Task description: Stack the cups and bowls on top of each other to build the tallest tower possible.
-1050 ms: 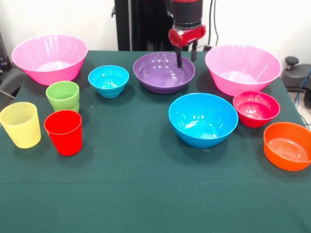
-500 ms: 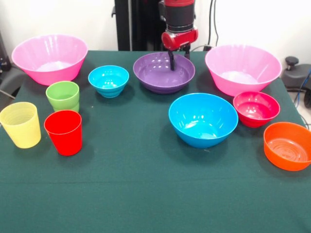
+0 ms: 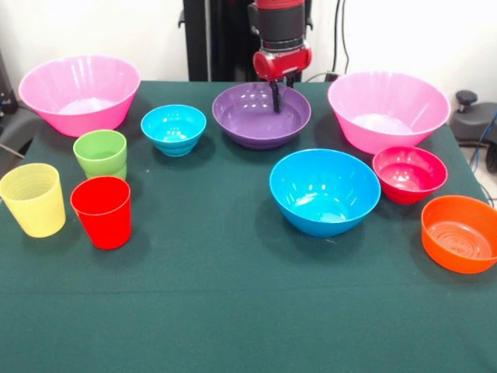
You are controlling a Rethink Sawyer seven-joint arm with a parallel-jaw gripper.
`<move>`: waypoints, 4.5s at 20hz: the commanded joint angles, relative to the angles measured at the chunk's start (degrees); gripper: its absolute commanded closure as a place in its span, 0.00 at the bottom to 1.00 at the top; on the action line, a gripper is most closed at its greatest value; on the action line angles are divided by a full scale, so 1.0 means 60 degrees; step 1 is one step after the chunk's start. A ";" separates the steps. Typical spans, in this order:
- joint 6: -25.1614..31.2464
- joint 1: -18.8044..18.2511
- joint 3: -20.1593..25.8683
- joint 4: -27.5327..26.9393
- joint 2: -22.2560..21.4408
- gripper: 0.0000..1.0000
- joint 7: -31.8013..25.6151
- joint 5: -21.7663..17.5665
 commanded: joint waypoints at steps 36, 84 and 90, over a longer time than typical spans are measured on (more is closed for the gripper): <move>0.8085 -0.1714 0.4555 0.1776 -0.7041 1.00 -0.0830 0.2896; 0.8345 -0.2012 0.5765 0.0639 -0.6453 1.00 -0.0123 0.3102; 0.9570 -0.2139 0.5879 -0.0450 -0.5967 1.00 -0.0398 0.3302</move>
